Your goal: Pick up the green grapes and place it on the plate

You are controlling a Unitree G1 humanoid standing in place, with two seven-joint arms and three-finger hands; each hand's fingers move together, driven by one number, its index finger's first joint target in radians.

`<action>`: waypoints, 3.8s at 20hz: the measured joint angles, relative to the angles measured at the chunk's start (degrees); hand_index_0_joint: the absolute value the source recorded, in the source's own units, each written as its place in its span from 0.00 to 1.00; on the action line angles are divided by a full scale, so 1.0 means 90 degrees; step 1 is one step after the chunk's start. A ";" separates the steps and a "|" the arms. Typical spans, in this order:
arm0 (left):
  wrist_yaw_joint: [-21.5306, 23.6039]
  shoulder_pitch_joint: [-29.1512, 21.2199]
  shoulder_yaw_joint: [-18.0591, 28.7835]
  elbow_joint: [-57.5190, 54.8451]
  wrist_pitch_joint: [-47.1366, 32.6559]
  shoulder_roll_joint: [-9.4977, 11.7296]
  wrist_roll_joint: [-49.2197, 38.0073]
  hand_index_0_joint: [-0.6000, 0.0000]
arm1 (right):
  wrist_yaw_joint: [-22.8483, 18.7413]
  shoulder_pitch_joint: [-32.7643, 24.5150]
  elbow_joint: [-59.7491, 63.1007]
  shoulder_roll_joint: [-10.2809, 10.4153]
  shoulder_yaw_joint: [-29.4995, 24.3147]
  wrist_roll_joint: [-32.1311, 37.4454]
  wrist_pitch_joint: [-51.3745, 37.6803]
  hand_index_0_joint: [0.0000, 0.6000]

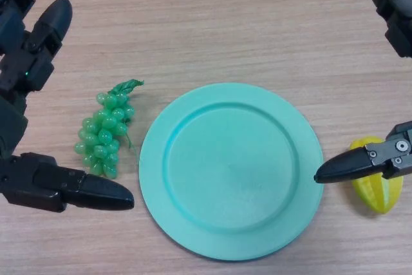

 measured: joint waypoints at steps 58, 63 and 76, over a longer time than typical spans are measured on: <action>-0.1842 -0.1054 -0.1363 0.6639 -0.3941 -0.0894 0.7643 0.00 | 0.0297 0.0463 -0.0002 -0.0207 -0.0733 0.0265 0.0092 0.00; -0.2402 -0.0918 -0.0673 0.4490 -0.2187 -0.0859 0.6501 0.00 | 0.0237 0.0437 -0.0002 -0.0205 -0.0614 0.0277 0.0003 0.00; -0.3661 -0.1716 -0.2210 0.0707 0.2073 -0.1334 0.5784 0.00 | 0.0258 0.0339 -0.0002 -0.0028 -0.0594 0.0277 0.0004 0.00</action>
